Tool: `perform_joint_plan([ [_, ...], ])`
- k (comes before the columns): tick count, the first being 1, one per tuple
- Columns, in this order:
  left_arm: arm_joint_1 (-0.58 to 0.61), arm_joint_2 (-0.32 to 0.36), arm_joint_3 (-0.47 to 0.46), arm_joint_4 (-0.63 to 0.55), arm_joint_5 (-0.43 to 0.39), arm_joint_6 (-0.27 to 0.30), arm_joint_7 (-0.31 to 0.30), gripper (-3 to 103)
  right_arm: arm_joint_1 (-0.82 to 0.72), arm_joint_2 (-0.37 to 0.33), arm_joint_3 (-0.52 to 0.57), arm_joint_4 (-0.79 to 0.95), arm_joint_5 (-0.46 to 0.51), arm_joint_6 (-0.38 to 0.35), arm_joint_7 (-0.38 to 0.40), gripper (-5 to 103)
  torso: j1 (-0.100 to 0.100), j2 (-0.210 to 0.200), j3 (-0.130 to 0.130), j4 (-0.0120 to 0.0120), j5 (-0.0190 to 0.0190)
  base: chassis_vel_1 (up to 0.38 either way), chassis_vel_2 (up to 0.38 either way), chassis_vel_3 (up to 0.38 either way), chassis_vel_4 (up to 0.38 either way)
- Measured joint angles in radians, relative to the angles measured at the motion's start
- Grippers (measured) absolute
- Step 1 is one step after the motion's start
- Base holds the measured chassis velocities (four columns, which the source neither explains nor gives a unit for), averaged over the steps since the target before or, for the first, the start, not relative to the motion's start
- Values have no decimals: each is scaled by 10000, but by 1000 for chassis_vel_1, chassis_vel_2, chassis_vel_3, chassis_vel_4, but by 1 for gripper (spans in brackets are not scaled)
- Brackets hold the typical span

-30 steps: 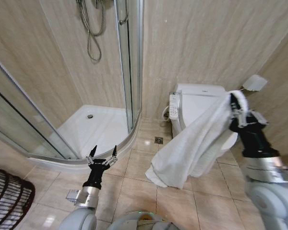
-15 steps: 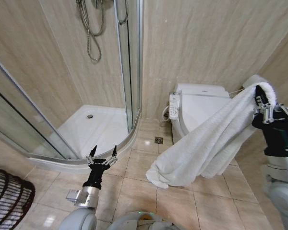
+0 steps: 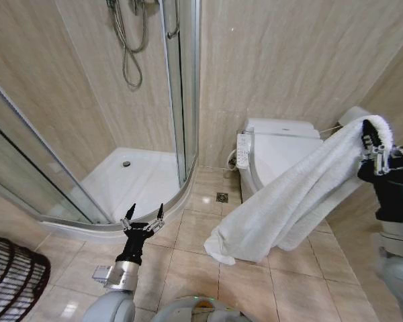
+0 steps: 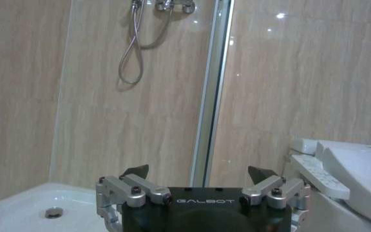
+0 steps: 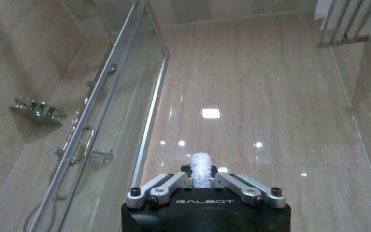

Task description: Discard the used towel into the hamper.

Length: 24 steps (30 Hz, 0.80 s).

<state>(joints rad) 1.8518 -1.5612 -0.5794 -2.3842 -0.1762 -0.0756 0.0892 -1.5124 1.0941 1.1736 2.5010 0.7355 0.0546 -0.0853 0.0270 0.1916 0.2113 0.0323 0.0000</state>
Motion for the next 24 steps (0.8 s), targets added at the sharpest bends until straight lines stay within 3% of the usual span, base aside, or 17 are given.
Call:
perform_joint_plan([
  [24, 0, 0, 0, 1, 0, 0, 0, 100, 269, -389, 173, -9, 388, -269, 191, 5, 311, 1041, 730, 0, 1, 0, 0, 0, 0],
])
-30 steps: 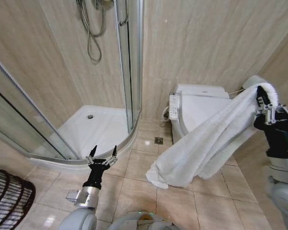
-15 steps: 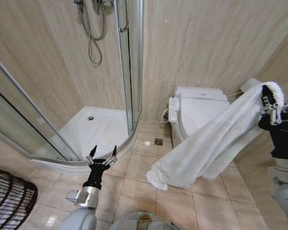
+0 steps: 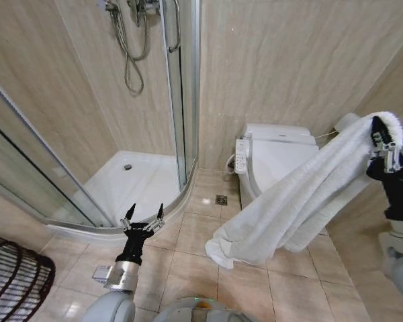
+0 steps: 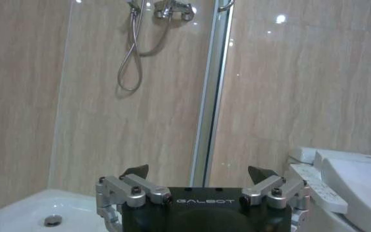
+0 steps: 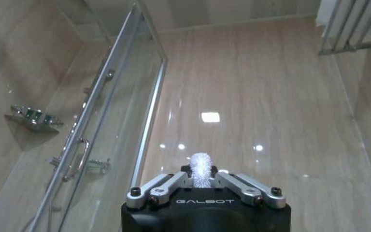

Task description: Discard the used towel into the hamper.

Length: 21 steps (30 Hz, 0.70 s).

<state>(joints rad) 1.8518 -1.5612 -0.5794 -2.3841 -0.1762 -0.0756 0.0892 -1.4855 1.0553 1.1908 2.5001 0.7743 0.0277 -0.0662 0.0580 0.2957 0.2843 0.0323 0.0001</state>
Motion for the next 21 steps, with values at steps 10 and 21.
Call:
perform_joint_plan([
  [10, 0, 0, 0, -1, 0, 0, 0, 100, 824, -982, -54, 1, 444, 48, 50, 5, 135, 417, 284, 1, -2, 0, 0, 0, 0],
  [21, 0, 1, 0, 0, 0, 0, 0, 100, 884, -1326, 627, 0, 1187, 179, -43, 5, 270, 820, 553, 0, 0, 0, 0, 0, 0],
])
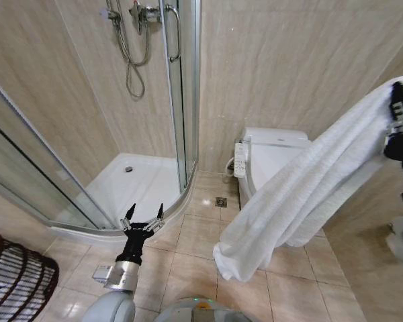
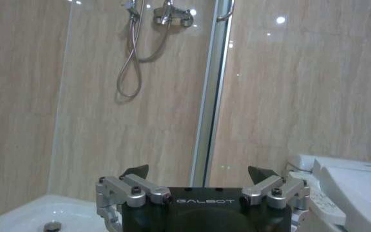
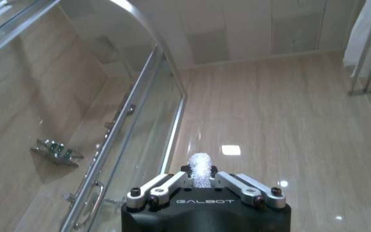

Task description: Discard the used towel into the hamper.

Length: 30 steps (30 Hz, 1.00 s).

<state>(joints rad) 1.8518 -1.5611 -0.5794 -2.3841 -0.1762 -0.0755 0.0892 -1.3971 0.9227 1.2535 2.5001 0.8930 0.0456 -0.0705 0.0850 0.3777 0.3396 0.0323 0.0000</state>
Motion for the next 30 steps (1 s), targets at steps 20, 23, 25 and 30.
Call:
perform_joint_plan([
  [20, 0, -1, 0, 0, 0, 0, 0, 100, 68, 127, -194, -2, 65, 0, -65, 5, 299, 791, 491, 0, 0, 0, 0, 0, 0],
  [23, 0, -1, 0, 0, 0, 0, 0, 100, 64, 195, -230, -3, 50, 0, -72, 5, 346, 921, 573, 0, 0, 0, 0, 0, 0],
  [25, 0, 0, 0, 0, 0, 0, 0, 100, 39, 203, -232, -2, 35, 0, -93, 5, 385, 1030, 644, 0, -1, 0, 0, 0, 0],
  [30, 0, 0, 0, 0, 0, 0, 0, 100, 13, 238, -178, -1, 21, -9, -97, 5, 475, 1267, 792, 0, 0, 0, 0, 0, 0],
])
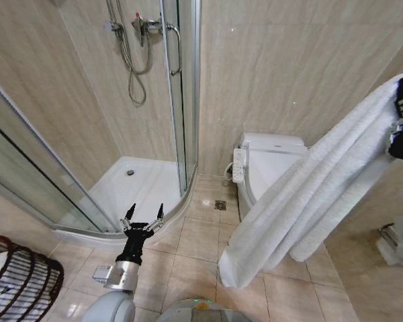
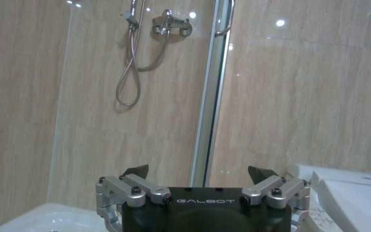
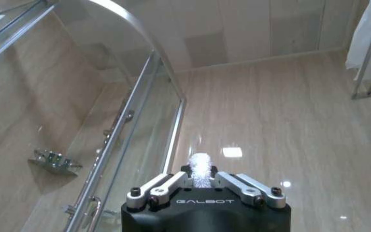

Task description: Discard the used towel into the hamper.

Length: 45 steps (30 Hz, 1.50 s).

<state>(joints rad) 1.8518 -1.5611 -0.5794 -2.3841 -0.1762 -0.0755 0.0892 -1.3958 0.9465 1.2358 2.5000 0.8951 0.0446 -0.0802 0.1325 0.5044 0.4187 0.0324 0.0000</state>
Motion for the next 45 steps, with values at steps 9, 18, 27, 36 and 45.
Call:
perform_joint_plan([
  [9, 0, 0, 0, 0, 0, 0, 0, 100, -100, 61, 178, 0, -9, 0, -88, 5, 133, 334, 200, -1, 0, 0, 0, 0, 0],
  [18, 0, 0, -1, 0, 0, 0, 0, 100, -104, 94, 158, 0, -15, 0, -102, 5, 298, 739, 441, -1, 0, 0, 0, 0, 0],
  [27, 0, 0, 0, 0, 0, 0, 0, 100, -93, 98, 134, 1, 17, -2, -102, 5, 453, 1115, 661, 0, 0, 0, 0, 0, 0],
  [36, 0, 0, 0, 0, 0, 0, 0, 100, -93, 120, 99, 0, 17, -10, -108, 5, 602, 1491, 888, -1, 0, 0, 0, 0, 0],
  [45, 0, 0, 0, 0, 1, 0, 0, 100, -92, 121, 77, 0, 23, -17, -113, 5, 771, 1890, 1117, 0, 0, 0, 0, 0, 0],
])
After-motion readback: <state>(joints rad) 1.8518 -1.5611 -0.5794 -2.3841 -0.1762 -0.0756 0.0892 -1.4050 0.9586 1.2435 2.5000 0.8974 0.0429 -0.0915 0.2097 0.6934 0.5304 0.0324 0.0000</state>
